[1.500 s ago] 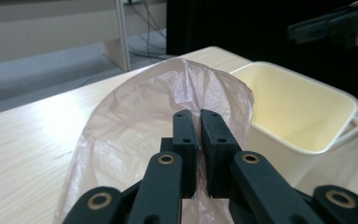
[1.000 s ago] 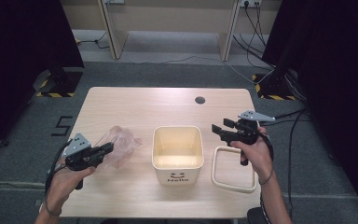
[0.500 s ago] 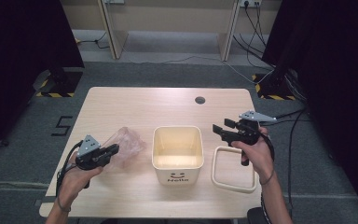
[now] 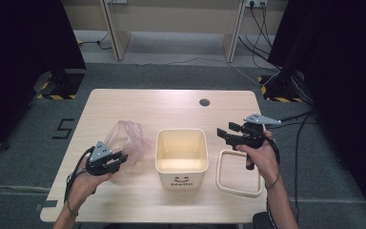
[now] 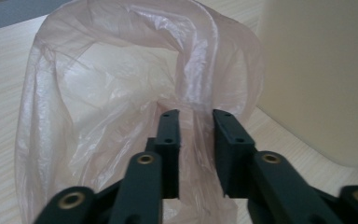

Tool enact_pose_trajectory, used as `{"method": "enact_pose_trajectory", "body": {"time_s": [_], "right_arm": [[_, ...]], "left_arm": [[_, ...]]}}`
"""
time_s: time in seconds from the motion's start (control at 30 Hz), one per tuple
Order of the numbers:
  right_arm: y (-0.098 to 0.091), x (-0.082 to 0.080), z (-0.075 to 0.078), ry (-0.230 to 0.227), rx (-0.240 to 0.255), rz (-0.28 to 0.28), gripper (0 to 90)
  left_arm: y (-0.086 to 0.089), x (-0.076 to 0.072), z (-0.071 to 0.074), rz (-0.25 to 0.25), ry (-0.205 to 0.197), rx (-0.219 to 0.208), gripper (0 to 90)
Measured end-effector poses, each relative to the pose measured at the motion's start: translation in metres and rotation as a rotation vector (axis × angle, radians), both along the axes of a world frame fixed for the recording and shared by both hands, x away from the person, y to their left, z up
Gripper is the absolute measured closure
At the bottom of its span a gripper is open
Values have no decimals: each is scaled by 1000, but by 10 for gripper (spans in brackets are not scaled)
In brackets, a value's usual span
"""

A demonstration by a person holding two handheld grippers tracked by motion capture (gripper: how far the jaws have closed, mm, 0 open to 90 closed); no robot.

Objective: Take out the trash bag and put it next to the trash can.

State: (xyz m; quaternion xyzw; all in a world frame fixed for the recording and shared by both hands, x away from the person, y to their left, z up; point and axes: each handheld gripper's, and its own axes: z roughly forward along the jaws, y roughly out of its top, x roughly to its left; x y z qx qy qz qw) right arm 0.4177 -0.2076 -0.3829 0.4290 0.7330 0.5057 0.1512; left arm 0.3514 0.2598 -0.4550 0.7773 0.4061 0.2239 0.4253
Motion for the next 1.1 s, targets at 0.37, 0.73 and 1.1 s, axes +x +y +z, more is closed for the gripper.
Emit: {"method": "enact_pose_trajectory", "body": {"time_s": [0.37,0.73,1.1], "right_arm": [[-2,0,-1,3,-2,-1,379],[-8,-1,-6,15,-7,-15,376],[-21,-5,-19,45,-27,-46,372]], "left_arm": [[-4,-13,20,22,-57,-61,373],[-15,-44,47,-14,-127,-103,322],[-41,-72,39,-114,-106,-167,269]]}}
